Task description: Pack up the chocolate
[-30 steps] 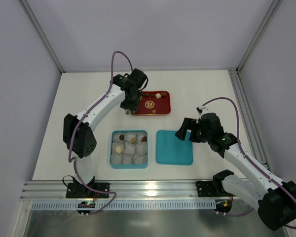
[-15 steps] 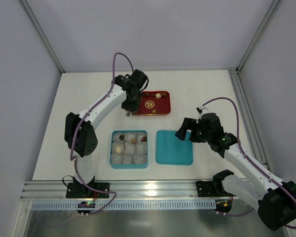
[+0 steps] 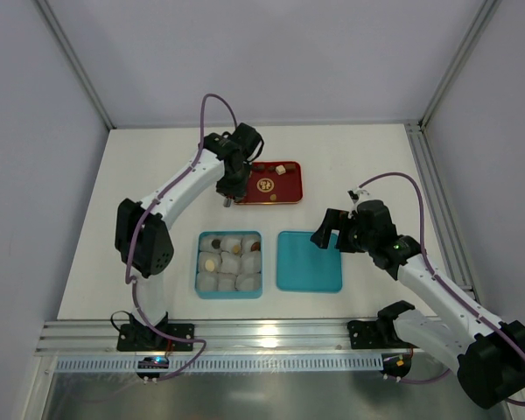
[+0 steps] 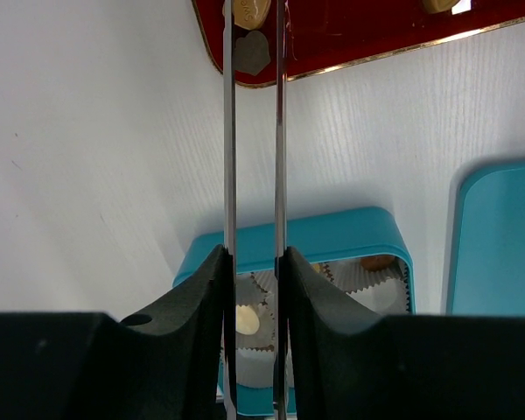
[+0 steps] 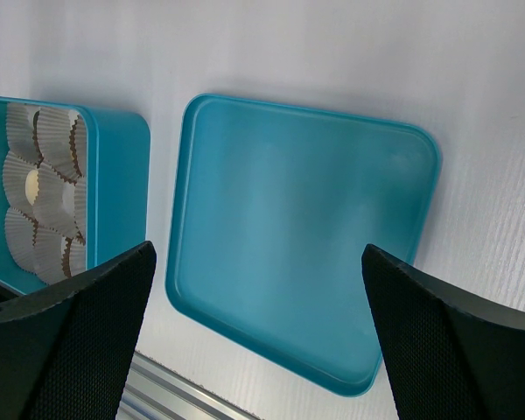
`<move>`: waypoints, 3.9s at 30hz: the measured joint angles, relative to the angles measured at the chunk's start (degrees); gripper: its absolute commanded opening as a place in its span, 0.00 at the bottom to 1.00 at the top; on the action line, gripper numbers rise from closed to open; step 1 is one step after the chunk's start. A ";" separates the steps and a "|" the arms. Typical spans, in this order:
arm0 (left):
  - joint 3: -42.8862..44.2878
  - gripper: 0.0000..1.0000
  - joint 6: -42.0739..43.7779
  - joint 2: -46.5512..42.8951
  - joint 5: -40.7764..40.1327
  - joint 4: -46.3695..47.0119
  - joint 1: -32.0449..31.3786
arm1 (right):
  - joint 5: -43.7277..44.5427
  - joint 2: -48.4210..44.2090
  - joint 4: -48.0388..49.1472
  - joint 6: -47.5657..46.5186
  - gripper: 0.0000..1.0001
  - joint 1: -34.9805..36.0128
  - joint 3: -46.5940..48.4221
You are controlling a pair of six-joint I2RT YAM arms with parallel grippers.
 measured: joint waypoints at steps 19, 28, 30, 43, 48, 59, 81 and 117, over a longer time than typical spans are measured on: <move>3.89 0.23 1.33 0.00 -0.04 -0.52 0.00 | 0.02 0.15 0.00 -0.02 1.00 0.00 0.00; 4.74 0.22 1.27 -1.14 0.24 -2.67 0.00 | 0.04 0.15 0.00 -0.02 1.00 0.00 0.00; 4.74 0.22 1.25 -2.23 0.70 -3.15 0.00 | 0.04 0.15 0.00 -0.02 1.00 0.00 0.00; -5.66 0.22 -1.79 -23.19 4.70 -7.02 -1.27 | 0.04 0.17 0.07 0.00 1.00 0.00 0.00; -12.11 0.22 -4.00 -30.12 5.27 -9.57 -4.33 | 0.20 0.85 0.50 0.00 1.00 0.00 0.00; -22.75 0.22 -8.39 -41.33 8.00 -12.09 -9.66 | 1.14 2.05 0.83 0.07 1.00 0.04 0.00; -36.46 0.22 -12.68 -51.19 12.92 -12.57 -13.64 | 2.80 3.54 0.83 0.28 1.00 0.26 0.00; -38.12 0.34 -14.21 -51.30 10.97 -12.57 -14.23 | 3.02 3.56 0.83 0.31 1.00 0.37 0.00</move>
